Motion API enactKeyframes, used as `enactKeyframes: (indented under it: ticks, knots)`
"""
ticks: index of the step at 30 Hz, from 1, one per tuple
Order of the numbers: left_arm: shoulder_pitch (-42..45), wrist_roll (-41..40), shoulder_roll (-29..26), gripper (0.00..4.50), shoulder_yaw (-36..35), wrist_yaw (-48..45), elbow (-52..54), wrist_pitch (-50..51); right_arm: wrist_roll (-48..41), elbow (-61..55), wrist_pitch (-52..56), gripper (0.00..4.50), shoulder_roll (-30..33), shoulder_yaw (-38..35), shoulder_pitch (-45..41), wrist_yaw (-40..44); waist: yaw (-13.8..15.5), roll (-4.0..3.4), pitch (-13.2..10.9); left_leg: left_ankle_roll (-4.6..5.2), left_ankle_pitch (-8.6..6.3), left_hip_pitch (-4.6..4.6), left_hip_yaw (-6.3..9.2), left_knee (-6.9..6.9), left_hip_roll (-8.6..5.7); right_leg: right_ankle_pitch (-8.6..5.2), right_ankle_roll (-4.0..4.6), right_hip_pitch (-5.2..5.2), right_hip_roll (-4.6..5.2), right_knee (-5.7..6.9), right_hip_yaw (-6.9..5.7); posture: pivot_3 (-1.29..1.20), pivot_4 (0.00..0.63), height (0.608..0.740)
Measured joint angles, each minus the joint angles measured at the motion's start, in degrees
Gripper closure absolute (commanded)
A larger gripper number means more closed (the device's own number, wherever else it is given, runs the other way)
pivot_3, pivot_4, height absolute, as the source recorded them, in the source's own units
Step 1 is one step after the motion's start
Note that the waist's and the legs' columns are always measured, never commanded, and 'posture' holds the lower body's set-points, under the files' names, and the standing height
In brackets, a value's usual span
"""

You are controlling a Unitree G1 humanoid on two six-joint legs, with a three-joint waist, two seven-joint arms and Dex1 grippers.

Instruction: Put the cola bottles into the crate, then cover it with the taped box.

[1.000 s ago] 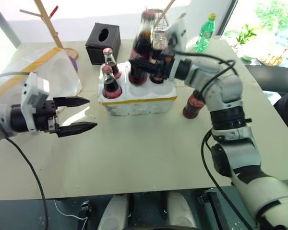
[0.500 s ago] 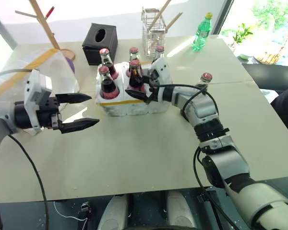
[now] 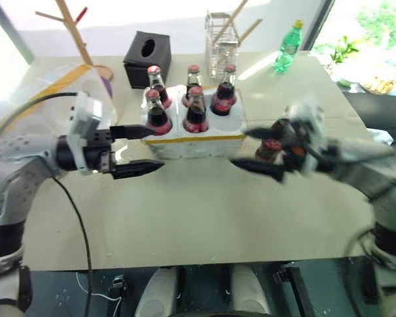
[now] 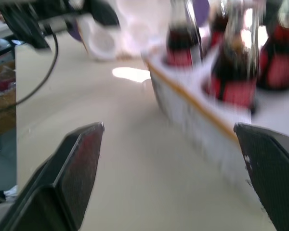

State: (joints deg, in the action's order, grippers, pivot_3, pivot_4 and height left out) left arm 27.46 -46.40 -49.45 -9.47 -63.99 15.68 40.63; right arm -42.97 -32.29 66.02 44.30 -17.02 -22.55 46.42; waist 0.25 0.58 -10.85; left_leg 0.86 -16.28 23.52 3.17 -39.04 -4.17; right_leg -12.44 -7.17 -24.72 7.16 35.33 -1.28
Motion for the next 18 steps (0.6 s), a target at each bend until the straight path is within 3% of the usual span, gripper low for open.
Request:
enactKeyframes:
  ticks: [4, 6, 18]
  knots:
    - [2.35, 1.02, 0.24, 0.00, 1.99, -1.71, -1.35, -0.84, 1.32, -1.30, -0.68, 0.07, 1.81, -8.08, 8.46, -4.24, -0.01, -0.02, 0.02, -0.02, 0.01, -0.27, 0.01, -0.02, 0.07, 0.00, -0.01, 0.20, -0.14, 0.05, 0.07, 0.00, 0.150, 0.740]
    - [3.03, 1.79, 0.31, 0.00, 2.54, -2.46, -2.53, -1.25, 3.34, -0.71, -2.22, 0.07, 1.37, -8.68, 9.47, -7.39, -0.10, -0.02, 0.02, -0.03, 0.02, -0.28, 0.00, -0.02, 0.10, 0.00, -0.01, 0.17, -0.18, 0.06, 0.13, 0.00, 0.150, 0.740]
    - [7.65, 2.19, 3.30, 0.00, 6.43, -4.39, -4.07, -1.09, 14.98, 15.47, -18.53, 0.07, -8.67, 0.08, 4.93, -18.77, 0.27, -0.03, 0.03, -0.17, 0.10, -0.23, 0.01, -0.02, 0.06, 0.00, -0.01, 0.14, -0.22, 0.03, 0.27, 0.00, 0.150, 0.740]
